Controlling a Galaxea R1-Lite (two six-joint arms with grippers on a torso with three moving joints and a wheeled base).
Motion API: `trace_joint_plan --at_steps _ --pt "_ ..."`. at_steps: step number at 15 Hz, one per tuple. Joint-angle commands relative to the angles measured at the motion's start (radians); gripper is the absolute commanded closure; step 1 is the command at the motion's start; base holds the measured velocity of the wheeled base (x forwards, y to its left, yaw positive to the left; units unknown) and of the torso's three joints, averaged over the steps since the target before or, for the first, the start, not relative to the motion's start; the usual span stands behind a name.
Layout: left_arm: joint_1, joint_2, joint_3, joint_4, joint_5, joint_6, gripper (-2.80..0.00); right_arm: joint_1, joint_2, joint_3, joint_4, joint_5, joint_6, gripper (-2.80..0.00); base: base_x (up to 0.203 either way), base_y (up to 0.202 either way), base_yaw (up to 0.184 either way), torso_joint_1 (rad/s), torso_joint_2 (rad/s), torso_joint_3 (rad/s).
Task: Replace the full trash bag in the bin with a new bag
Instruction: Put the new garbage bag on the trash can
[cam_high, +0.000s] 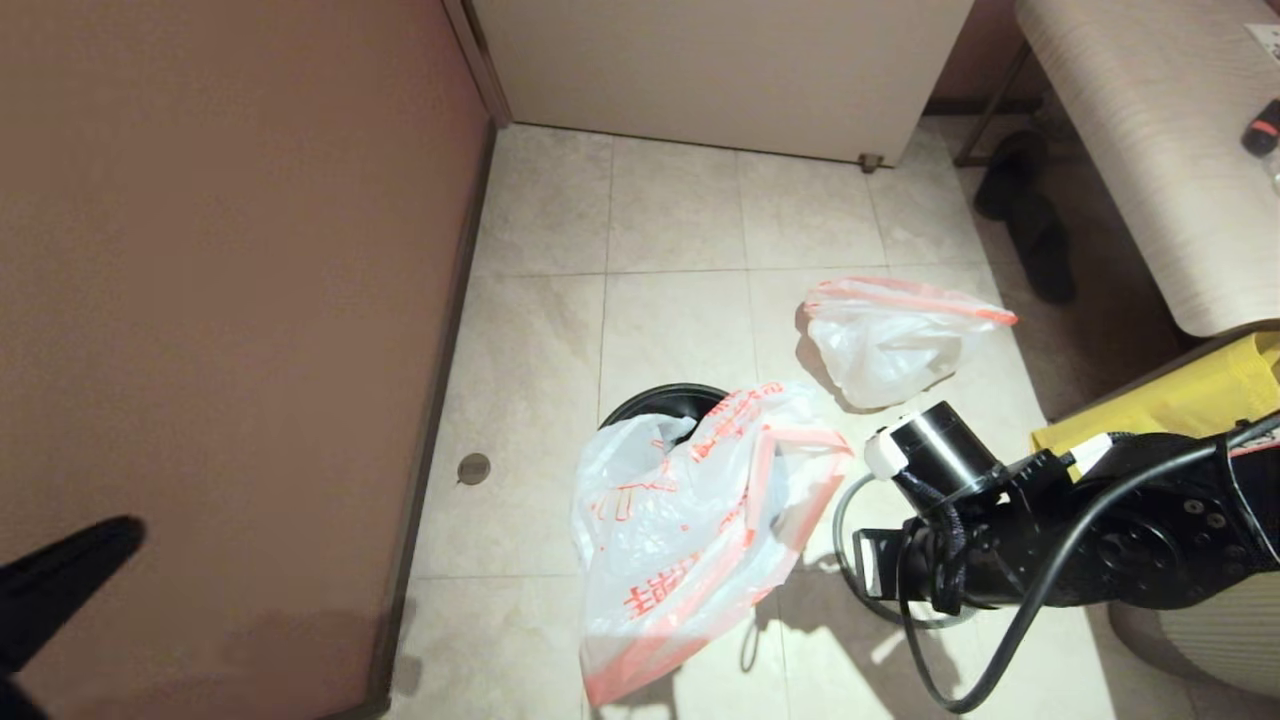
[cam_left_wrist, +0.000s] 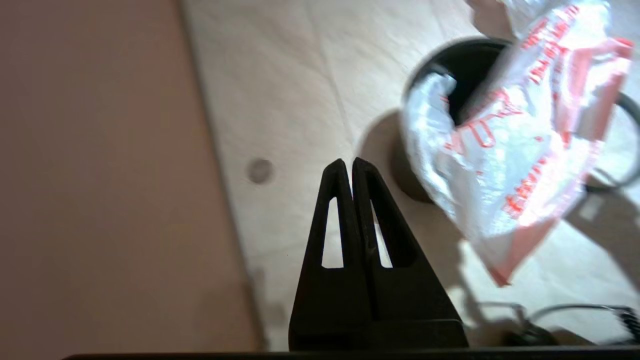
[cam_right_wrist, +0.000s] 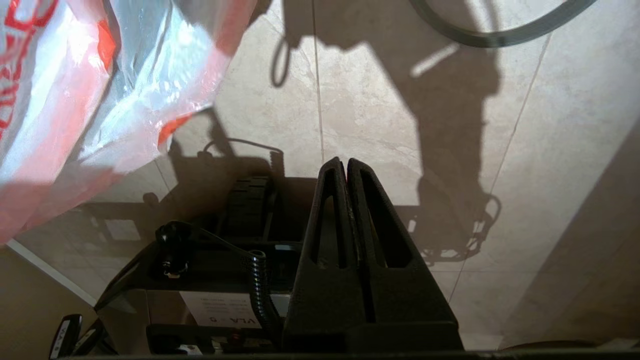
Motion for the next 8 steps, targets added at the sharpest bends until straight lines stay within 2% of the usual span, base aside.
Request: trace_joint_plan --at_steps 1,3,5,7,8 --pt "-0.184 0.478 -0.051 -0.120 0.077 -0.063 0.00 -0.048 0.076 -0.029 -0.041 0.005 -0.019 0.00 0.000 0.000 0.000 0.000 0.00 0.000" --pt "-0.327 0.804 -0.117 -0.262 0.209 -0.112 0.00 -0.120 0.145 -0.108 -0.088 0.045 -0.076 0.00 0.000 0.000 0.000 0.000 0.00 0.000" --pt "-0.461 1.126 -0.240 -0.361 0.320 -0.156 0.00 -0.212 0.233 -0.243 -0.109 0.125 -0.096 0.00 0.000 0.000 0.000 0.000 0.00 0.000" --pt "-0.576 1.352 -0.368 -0.399 0.387 -0.227 0.00 -0.233 0.338 -0.381 -0.118 0.190 -0.045 0.00 0.000 0.000 0.000 0.000 0.00 0.000" --pt "-0.625 1.425 -0.454 -0.394 0.396 -0.279 0.00 -0.242 0.392 -0.432 -0.134 0.225 -0.025 0.00 0.000 0.000 0.000 0.000 0.00 0.000"
